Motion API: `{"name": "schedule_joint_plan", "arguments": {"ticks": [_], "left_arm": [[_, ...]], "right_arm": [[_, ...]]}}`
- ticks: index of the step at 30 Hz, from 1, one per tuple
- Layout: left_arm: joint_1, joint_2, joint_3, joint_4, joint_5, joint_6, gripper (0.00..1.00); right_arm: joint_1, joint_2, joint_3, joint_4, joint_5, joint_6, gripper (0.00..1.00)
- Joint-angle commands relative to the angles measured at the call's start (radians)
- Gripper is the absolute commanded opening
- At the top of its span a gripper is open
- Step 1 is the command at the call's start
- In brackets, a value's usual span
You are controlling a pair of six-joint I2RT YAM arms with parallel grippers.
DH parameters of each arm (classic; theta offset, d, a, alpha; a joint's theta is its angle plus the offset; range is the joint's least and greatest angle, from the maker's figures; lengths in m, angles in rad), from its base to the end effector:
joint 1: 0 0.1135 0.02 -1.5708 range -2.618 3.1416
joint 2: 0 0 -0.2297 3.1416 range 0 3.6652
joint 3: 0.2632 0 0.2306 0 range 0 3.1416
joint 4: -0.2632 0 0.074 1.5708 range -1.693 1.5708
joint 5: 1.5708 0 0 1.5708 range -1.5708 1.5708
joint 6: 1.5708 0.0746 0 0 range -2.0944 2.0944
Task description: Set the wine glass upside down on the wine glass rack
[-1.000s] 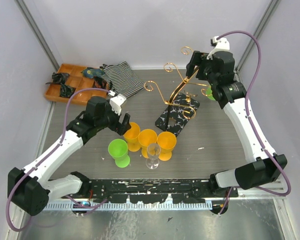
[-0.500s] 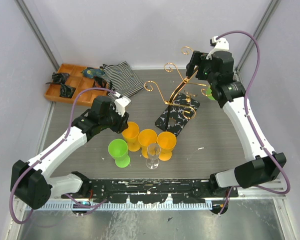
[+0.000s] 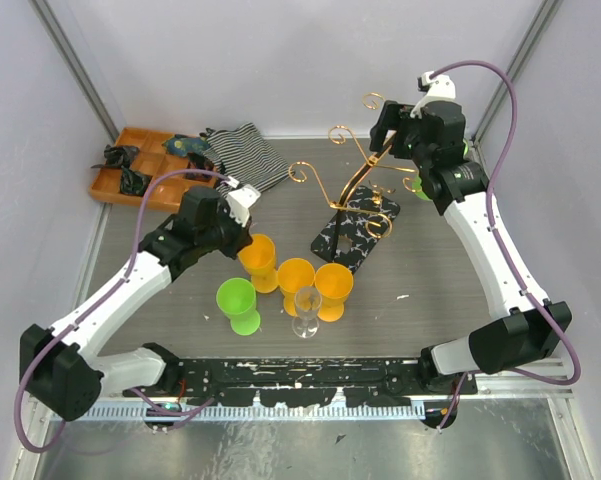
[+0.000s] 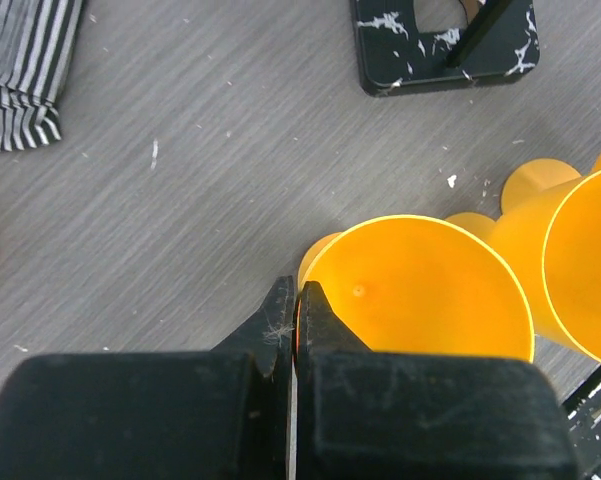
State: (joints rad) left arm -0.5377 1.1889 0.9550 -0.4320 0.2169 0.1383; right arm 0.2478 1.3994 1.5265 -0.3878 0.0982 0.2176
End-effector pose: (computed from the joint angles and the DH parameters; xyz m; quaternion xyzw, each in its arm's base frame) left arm 0.2326 -0.1574 0.2427 0.3411 0.8278 -0.1816 0.4067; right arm 0.3288 0.0756 0.3894 0.0179 0.7924 0.1024 0.6010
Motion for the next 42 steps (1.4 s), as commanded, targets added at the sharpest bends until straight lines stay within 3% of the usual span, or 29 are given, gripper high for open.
{"name": "schedule_joint_plan", "arguments": {"ticks": [1,11,16,24,32,42], "left_arm": [[-0.002,-0.072,0.050,0.039,-0.070,0.024,0.00],[0.016,-0.214,0.152,0.083,-0.338,0.136,0.00],[0.024,-0.210,0.253,0.206,-0.393,0.247,0.03],[0.024,-0.142,0.299,0.585,-0.319,0.344,0.05],[0.024,-0.091,0.187,0.981,-0.199,0.350,0.05],[0.007,0.005,0.141,1.226,-0.088,0.330,0.01]], "right_arm": [[0.008,-0.005,0.048,0.069,-0.032,0.030,0.92],[0.011,0.006,0.073,0.068,-0.121,0.151,0.91],[0.012,0.022,0.079,0.104,-0.210,0.245,0.91],[0.023,0.049,0.094,0.214,-0.390,0.496,0.87],[0.046,0.123,0.083,0.440,-0.550,0.837,0.85],[0.110,0.233,0.169,0.629,-0.606,1.036,0.83]]}}
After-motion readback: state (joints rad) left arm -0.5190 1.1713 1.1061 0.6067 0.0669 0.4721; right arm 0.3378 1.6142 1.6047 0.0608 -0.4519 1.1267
